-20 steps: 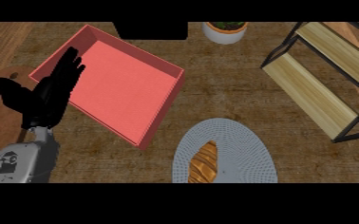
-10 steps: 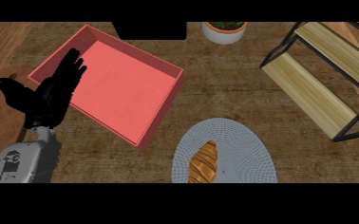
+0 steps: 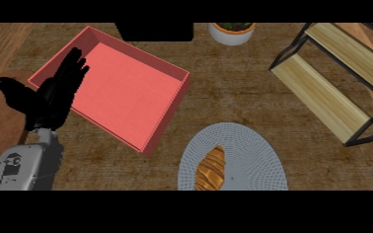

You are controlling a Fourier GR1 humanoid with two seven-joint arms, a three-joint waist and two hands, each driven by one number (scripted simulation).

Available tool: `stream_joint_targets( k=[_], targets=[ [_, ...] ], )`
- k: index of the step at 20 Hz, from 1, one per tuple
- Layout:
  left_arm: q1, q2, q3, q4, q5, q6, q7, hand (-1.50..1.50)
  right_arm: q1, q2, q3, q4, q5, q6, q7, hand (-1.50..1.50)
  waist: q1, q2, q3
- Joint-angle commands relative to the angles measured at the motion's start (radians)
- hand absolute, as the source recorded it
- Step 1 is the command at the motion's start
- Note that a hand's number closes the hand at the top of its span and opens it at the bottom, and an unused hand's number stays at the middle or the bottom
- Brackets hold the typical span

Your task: Pick the bell pepper from the placemat and place it in the tiered shelf

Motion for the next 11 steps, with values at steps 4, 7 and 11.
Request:
stream_joint_targets(
  k=[4,7,11],
  targets=[
    [-0.028,-0.021,-0.002,0.036,-0.02,0.027,-0.019,0.0,0.131,-0.093,-0.028,0.119,-0.032,0.196,-0.232,-1.5,-0.014,0.001,0.002],
    [0.014,-0.025,-0.002,0.038,-0.021,0.021,-0.038,0.0,0.189,-0.108,-0.031,0.094,-0.042,0.213,-0.321,-1.5,-0.021,-0.002,0.003],
    [0.017,-0.009,0.004,-0.001,-0.01,0.015,0.001,0.0,0.249,-0.08,0.007,0.059,-0.031,0.185,-0.413,-1.5,-0.014,-0.004,0.004]
  ],
)
